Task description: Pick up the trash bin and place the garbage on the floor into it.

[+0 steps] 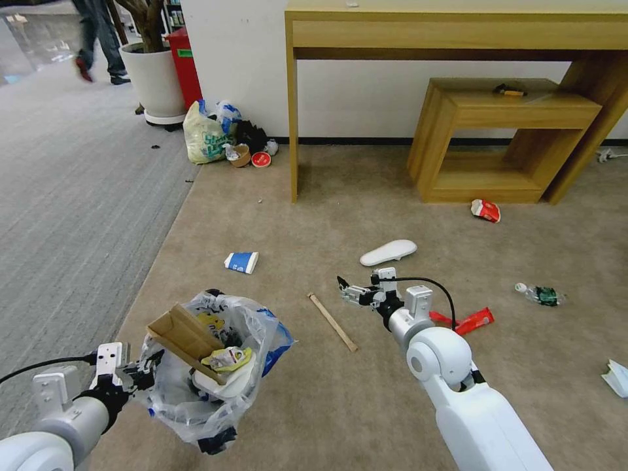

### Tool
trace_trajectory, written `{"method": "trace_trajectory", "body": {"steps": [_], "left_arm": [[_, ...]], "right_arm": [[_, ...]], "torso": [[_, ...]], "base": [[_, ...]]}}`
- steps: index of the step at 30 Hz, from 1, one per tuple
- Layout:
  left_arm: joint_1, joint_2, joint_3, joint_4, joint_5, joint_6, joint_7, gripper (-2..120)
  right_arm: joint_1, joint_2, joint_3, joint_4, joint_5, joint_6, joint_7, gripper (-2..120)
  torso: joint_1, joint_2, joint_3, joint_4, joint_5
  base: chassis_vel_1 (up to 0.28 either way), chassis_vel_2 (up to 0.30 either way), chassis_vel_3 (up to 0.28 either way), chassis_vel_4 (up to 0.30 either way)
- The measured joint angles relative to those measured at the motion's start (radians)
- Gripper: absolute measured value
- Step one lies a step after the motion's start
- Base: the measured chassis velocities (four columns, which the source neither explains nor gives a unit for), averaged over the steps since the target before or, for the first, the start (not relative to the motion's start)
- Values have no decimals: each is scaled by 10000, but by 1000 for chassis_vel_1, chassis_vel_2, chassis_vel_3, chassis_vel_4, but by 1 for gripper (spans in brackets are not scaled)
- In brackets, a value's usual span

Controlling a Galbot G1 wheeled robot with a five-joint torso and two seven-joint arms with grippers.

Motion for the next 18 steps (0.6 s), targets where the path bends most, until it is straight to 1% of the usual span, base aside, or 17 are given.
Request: {"method": "trace_trajectory", "body": {"steps": [3, 4, 7, 8, 11, 13, 15, 16, 18], "left_arm": [[7, -18, -14, 6, -6, 0, 23, 0], [7, -18, -14, 6, -6, 0, 23, 0], [27, -34, -65, 6, -13, 0, 54, 0], [27, -34, -65, 6, -13, 0, 54, 0], [66, -68, -112, 5, -14, 0, 83, 0], [73, -76, -119, 6, -14, 0, 85, 0], [112, -99, -153, -6, -13, 0, 88, 0], [112, -99, -153, -6, -13, 0, 88, 0], [154, -109, -199, -50, -14, 0, 89, 0]], "right_arm": [[3, 2, -9, -379, -635, 106, -121, 100], [3, 2, -9, -379, -635, 106, -121, 100], [-31, 5, -46, -1262, -1425, 419, -389, 100], [-31, 5, -46, -1262, -1425, 419, -389, 100], [-76, 117, -46, -2321, -2034, 514, -970, 100], [-73, 145, -54, -2520, -2090, 531, -1061, 100], [-66, 266, -137, -3332, -2166, 500, -1394, 100], [-66, 266, -137, -3332, -2166, 500, -1394, 100], [-71, 364, -181, -3773, -2142, 274, -1615, 100]], "torso": [[0, 0, 0, 0, 0], [0, 0, 0, 0, 0], [1, 0, 2, 0, 0], [1, 0, 2, 0, 0], [1, 0, 2, -1, 1], [1, 0, 1, -1, 0], [0, 0, 0, -1, 0], [0, 0, 0, -1, 0], [0, 0, -1, 0, 0]], "base": [[-137, 114, 124, -138], [-146, 121, 127, -144], [-115, 99, 106, -135], [-85, 91, 109, -135], [-48, 53, 55, -71], [-5, 4, 9, -31], [0, 0, 0, 0], [0, 0, 0, 0], [0, 0, 0, 0]]}}
